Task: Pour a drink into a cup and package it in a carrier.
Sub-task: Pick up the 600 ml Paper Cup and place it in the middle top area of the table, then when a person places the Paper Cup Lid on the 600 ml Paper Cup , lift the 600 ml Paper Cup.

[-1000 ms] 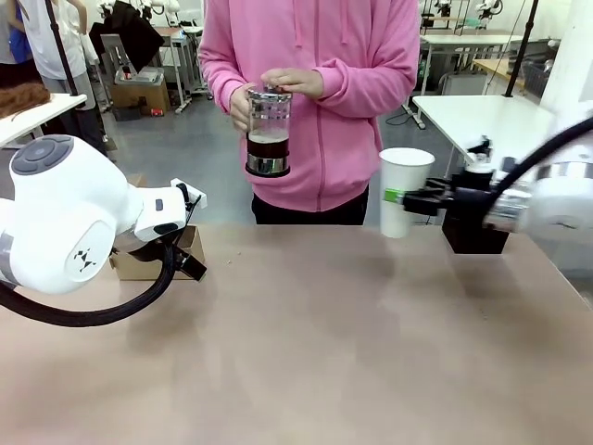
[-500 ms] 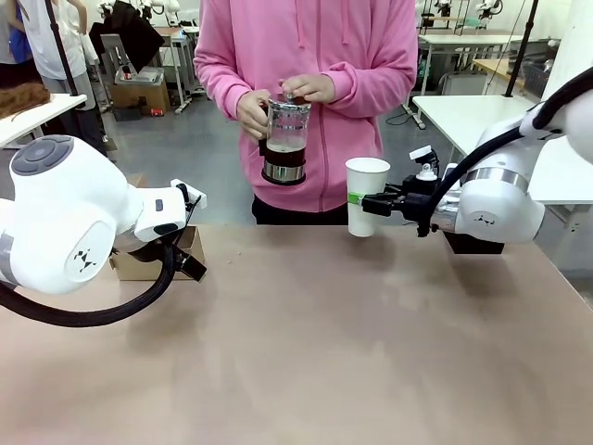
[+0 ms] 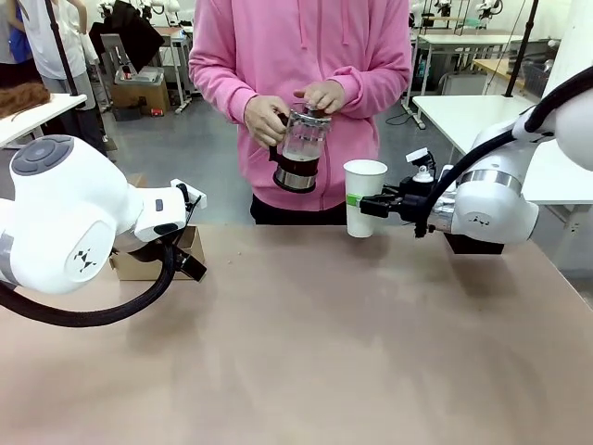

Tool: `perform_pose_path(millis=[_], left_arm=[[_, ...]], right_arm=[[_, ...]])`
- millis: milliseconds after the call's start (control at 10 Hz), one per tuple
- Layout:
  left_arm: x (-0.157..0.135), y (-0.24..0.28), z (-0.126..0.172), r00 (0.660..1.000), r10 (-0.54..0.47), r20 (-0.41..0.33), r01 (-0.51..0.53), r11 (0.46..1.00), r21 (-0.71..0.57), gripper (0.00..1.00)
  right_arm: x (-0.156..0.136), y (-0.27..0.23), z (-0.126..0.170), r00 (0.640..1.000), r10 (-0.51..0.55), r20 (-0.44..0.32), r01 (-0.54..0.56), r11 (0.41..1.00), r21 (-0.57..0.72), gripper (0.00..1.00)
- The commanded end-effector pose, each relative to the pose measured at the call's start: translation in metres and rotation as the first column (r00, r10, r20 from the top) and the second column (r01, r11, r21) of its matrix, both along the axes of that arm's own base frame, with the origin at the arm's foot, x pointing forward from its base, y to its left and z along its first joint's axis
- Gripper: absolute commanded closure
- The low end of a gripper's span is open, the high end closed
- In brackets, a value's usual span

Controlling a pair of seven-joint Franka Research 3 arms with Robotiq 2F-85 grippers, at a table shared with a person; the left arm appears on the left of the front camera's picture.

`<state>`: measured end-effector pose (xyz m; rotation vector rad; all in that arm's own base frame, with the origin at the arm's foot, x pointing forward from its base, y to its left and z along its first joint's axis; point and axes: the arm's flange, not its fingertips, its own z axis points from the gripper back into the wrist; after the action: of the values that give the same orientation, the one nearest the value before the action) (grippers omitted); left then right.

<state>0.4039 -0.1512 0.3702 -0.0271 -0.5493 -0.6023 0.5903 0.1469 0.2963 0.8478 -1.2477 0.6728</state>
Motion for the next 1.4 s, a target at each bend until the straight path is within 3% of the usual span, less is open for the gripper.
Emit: perform_pose_path(millis=[0, 1300], left_arm=[[-0.0003, 0.0000, 0.0003, 1.000, 0.000, 0.000, 0.000, 1.000, -0.002, 0.00], [-0.0003, 0.0000, 0.0003, 1.000, 0.000, 0.000, 0.000, 1.000, -0.002, 0.00]], right_arm=[[0.0004, -0.0011, 0.0002, 1.000, -0.004, 0.001, 0.004, 1.000, 0.000, 0.20], [0.0004, -0.0011, 0.0002, 1.000, -0.004, 0.001, 0.004, 1.000, 0.000, 0.20]])
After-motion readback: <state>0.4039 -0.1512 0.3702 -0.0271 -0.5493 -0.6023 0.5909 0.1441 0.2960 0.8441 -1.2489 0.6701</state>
